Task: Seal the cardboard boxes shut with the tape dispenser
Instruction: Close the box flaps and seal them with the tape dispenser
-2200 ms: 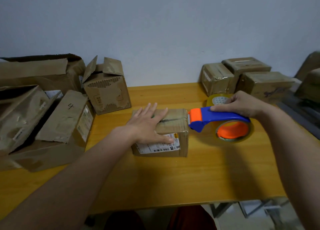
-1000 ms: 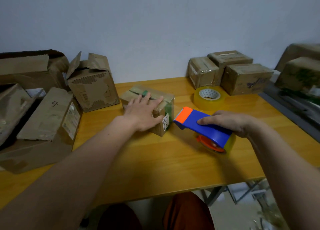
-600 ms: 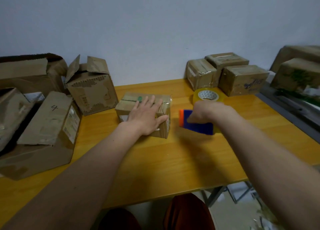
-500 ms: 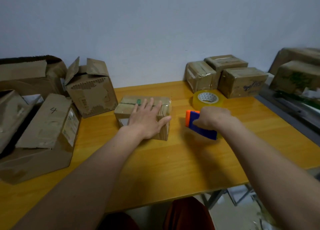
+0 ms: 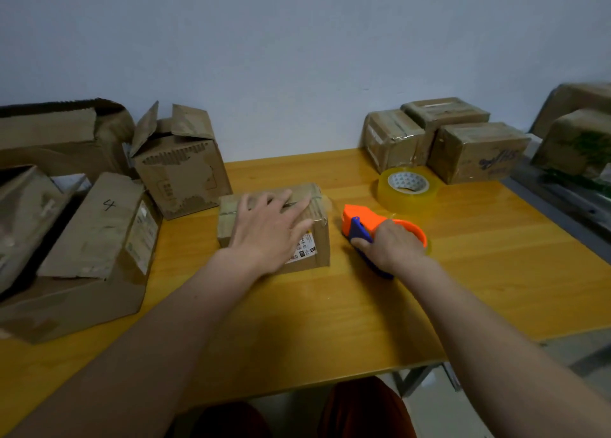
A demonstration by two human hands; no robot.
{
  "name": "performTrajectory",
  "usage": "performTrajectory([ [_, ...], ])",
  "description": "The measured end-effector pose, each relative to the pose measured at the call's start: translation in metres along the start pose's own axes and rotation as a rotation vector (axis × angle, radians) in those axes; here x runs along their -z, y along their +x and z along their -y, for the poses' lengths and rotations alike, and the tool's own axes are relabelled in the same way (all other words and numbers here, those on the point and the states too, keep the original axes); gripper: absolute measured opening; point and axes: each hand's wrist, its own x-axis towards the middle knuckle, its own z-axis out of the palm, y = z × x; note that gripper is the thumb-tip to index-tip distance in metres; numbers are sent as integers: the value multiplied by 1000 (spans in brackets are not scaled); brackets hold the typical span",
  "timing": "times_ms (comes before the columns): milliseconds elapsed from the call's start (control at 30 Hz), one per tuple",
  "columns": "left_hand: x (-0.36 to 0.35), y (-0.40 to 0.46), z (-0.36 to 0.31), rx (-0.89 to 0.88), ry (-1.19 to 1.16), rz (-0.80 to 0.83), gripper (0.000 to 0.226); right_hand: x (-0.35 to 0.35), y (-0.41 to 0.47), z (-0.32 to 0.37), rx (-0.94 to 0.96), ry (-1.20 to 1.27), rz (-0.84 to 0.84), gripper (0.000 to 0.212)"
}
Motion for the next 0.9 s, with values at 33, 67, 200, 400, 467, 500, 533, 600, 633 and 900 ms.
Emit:
performTrajectory([
  [33,0,0,3,6,-37,15,64,5,-1,1,1,13,-63,65],
  [67,-1,1,4,21,-67,44,60,10,-3,2,32,46,-185,57],
  [200,-4,7,1,68,-95,151,54,21,-24,36,408,495,-515,23],
  [400,-4,5,-2,97,-99,157,61,7,-20,86,438,611,-13,47],
  [467,-4,7,-2,100,-105,162,62,8,-12,88,376,668,14,49],
  [500,-4,8,-1,98,-107,166,62,7,-8,89,342,719,17,50],
  [533,-4,9,-1,95,-107,173,62,6,-6,89,308,788,30,49],
  [600,-5,10,0,89,-108,190,59,2,-1,88,257,998,116,41],
  [633,-6,10,1,83,-111,193,57,0,0,87,232,1100,179,33],
  [900,7,-1,24,-6,-291,201,51,-1,-16,78,117,1313,501,41],
])
